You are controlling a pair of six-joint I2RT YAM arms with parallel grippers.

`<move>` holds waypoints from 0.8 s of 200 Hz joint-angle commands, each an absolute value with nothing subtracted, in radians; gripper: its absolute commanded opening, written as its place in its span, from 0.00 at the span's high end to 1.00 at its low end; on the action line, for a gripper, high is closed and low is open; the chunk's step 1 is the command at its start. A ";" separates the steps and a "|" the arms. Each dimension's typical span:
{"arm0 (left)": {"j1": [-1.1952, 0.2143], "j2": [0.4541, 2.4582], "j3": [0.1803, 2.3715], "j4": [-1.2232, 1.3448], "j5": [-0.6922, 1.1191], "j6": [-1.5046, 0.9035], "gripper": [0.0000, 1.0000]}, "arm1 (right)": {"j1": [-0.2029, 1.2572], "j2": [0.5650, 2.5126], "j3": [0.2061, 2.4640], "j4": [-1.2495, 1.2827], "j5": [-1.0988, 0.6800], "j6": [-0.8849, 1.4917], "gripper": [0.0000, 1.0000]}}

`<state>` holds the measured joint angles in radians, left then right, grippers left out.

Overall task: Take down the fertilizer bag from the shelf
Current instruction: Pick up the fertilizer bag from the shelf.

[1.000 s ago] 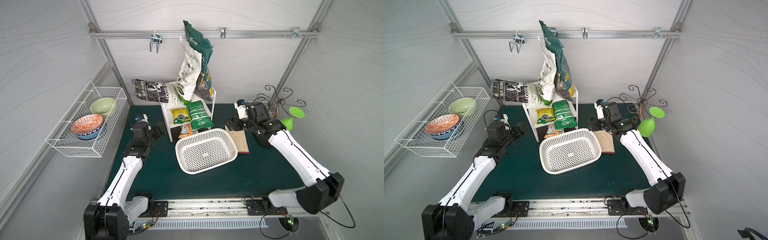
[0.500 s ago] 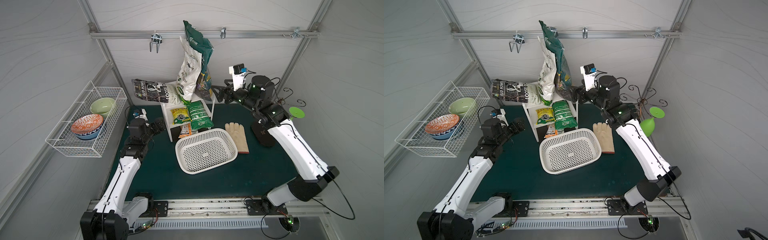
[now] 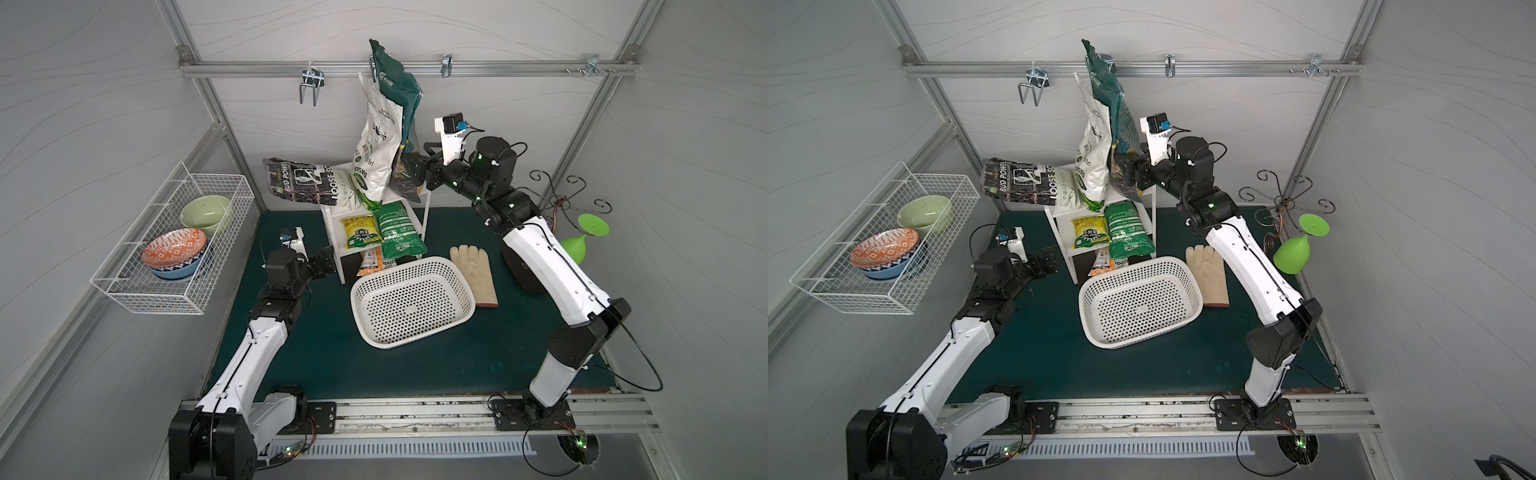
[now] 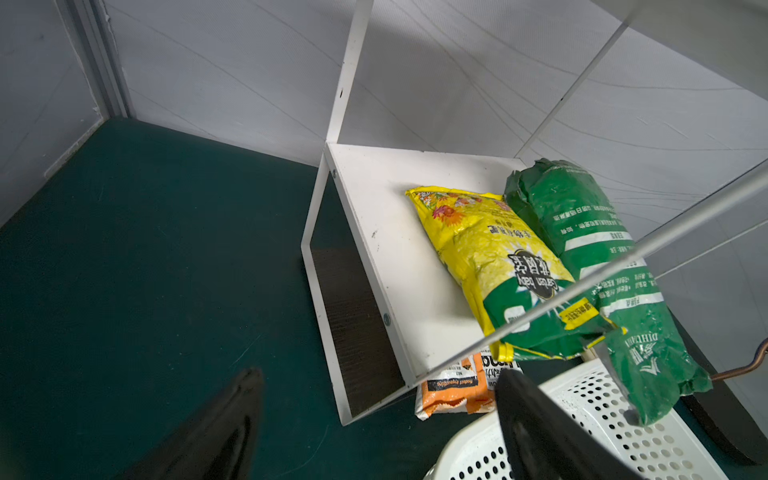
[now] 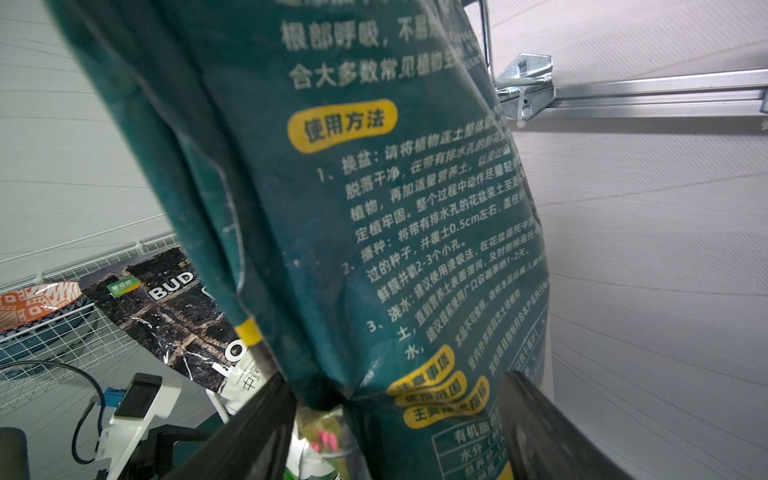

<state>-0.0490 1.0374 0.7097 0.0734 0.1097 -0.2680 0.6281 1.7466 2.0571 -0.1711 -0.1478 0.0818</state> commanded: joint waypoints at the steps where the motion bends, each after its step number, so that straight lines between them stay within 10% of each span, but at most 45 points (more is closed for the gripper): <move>1: -0.055 1.014 0.729 0.146 0.109 -0.246 0.08 | 0.669 1.717 2.034 -0.130 -0.129 0.054 0.19; 94: -0.071 1.023 0.721 0.155 0.079 -0.245 0.08 | 0.706 1.750 2.072 -0.113 0.044 -0.037 0.19; 160: -0.078 1.024 0.722 0.155 0.063 -0.235 0.08 | 0.688 1.818 2.165 -0.129 0.155 -0.046 0.41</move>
